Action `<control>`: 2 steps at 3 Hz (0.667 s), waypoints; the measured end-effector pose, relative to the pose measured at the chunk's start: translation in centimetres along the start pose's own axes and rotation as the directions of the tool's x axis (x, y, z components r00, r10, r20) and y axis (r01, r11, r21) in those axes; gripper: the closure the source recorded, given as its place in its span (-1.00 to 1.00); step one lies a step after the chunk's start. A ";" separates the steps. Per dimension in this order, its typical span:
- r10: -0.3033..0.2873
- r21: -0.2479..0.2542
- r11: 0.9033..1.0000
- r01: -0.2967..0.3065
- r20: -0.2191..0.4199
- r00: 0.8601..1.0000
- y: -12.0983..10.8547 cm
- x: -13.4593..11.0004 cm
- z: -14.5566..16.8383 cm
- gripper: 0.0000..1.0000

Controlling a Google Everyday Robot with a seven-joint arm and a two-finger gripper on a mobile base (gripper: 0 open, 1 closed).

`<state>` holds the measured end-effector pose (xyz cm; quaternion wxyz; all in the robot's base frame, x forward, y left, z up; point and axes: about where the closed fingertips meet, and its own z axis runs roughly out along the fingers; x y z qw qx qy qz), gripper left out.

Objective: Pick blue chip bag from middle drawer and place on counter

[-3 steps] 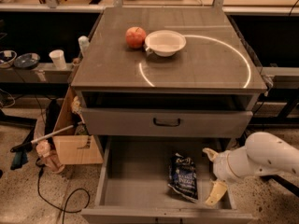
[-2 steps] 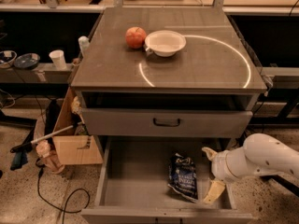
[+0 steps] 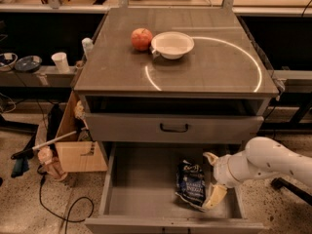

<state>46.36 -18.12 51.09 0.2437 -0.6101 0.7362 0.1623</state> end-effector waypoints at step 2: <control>-0.016 -0.027 1.000 0.016 0.015 1.000 -1.9 -0.4 3.4 -1.00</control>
Offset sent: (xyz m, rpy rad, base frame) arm 0.0444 0.0258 -0.0448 0.0177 0.0226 0.0400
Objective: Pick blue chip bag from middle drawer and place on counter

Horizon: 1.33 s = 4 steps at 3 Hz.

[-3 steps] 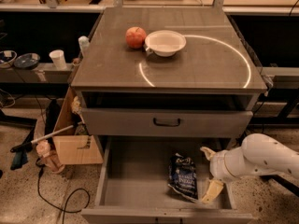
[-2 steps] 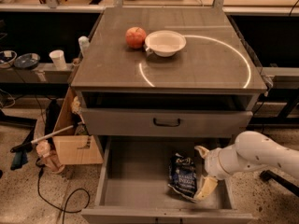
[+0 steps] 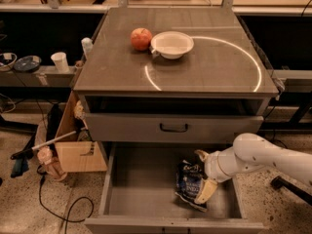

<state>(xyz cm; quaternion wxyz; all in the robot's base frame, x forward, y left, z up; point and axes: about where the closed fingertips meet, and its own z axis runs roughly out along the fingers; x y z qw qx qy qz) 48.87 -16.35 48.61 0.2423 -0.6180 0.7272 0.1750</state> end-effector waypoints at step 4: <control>0.090 -0.112 0.989 -0.097 -0.070 0.993 -0.7 5.4 8.8 -1.00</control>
Offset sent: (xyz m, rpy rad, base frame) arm 0.0175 0.0047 -0.0717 -0.0447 0.1082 0.0111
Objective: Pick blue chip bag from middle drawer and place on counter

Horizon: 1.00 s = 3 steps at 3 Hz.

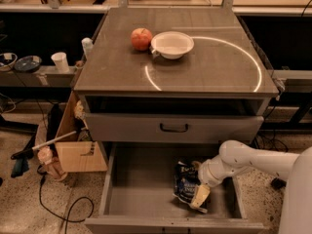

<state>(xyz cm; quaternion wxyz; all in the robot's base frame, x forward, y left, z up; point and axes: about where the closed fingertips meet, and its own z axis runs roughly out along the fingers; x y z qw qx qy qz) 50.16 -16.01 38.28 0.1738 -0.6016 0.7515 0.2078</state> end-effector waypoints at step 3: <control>0.015 -0.004 1.000 -0.016 -0.006 1.000 0.2 1.3 3.1 -0.72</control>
Offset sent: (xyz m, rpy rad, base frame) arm -0.0040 0.0068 -0.0557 -0.0101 0.0234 -0.0167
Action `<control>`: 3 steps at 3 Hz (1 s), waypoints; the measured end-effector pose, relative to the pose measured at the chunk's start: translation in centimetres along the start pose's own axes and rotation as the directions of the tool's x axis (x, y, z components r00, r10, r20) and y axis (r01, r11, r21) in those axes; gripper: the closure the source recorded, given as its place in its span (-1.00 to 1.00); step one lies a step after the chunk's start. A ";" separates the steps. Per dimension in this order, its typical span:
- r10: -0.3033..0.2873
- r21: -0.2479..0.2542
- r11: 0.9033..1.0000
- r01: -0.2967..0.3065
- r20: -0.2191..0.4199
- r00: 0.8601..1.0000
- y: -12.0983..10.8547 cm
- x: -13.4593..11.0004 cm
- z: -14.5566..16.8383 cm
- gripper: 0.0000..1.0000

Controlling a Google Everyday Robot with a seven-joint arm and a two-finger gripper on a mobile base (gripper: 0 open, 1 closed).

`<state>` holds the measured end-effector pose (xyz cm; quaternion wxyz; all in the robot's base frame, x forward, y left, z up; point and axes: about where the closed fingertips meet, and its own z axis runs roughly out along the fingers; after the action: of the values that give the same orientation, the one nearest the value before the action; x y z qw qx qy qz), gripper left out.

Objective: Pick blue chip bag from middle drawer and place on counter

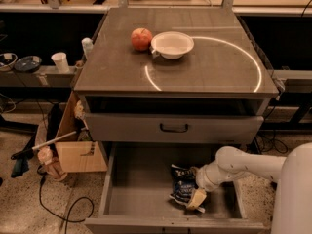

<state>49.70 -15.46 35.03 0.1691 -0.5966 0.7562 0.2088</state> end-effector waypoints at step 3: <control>0.000 0.000 1.000 0.000 0.000 1.000 0.0 0.0 0.0 0.83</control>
Offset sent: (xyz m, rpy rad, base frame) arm 0.0000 0.0000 0.0000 0.0000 0.0000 0.0000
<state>49.69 -15.46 35.03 0.1690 -0.5966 0.7562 0.2089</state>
